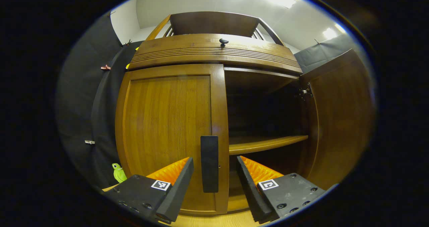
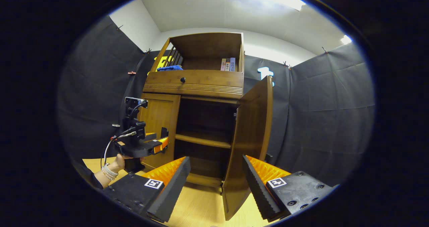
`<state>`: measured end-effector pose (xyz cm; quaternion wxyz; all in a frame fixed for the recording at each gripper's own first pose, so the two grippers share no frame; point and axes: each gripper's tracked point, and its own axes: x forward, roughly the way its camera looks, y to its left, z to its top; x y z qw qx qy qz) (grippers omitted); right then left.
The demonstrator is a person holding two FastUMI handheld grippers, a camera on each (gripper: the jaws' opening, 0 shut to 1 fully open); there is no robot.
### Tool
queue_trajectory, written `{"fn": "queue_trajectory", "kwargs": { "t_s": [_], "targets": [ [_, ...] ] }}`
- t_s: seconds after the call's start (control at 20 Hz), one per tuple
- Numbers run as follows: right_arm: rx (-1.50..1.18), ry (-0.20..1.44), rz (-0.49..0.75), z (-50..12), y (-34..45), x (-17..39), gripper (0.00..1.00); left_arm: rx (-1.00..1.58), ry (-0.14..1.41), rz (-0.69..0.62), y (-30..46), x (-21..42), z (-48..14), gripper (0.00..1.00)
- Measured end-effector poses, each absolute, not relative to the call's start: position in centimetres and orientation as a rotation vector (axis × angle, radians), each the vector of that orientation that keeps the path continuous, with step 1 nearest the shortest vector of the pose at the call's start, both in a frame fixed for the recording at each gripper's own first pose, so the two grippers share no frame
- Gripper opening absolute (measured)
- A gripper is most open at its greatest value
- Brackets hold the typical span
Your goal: Open the right door of the double-door shoe cabinet with the right hand, and open the left door with the left hand.
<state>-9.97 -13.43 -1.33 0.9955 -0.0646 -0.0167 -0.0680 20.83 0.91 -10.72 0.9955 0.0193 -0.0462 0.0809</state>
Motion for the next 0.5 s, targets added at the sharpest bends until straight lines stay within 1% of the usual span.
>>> {"fn": "queue_trajectory", "kwargs": {
  "t_s": [0.15, 0.2, 0.25, 0.3, 0.35, 0.5],
  "targets": [
    [-0.102, -0.013, -0.091, -2.5, -13.2, -8.9, 0.96, -0.003, -0.049, 0.170, 1.7, 22.8, -12.3, 0.77],
    [-0.098, -0.013, -0.090, -2.6, -13.6, -8.7, 0.96, -0.007, -0.038, 0.180, 2.0, 23.3, -12.7, 0.72],
    [-0.095, -0.013, -0.091, -2.7, -13.8, -8.6, 0.96, 0.003, -0.035, 0.191, 2.3, 23.8, -12.9, 0.70],
    [-0.090, -0.013, -0.094, -2.8, -14.0, -8.4, 0.96, 0.023, -0.032, 0.199, 2.6, 24.0, -13.0, 0.64],
    [-0.087, -0.012, -0.095, -2.9, -14.2, -8.2, 0.96, 0.048, -0.032, 0.205, 2.6, 24.1, -13.2, 0.60],
    [-0.084, -0.003, -0.098, -3.2, -14.5, -7.3, 0.95, 0.090, -0.046, 0.199, 2.2, 24.1, -13.3, 0.38]
  ]
}}
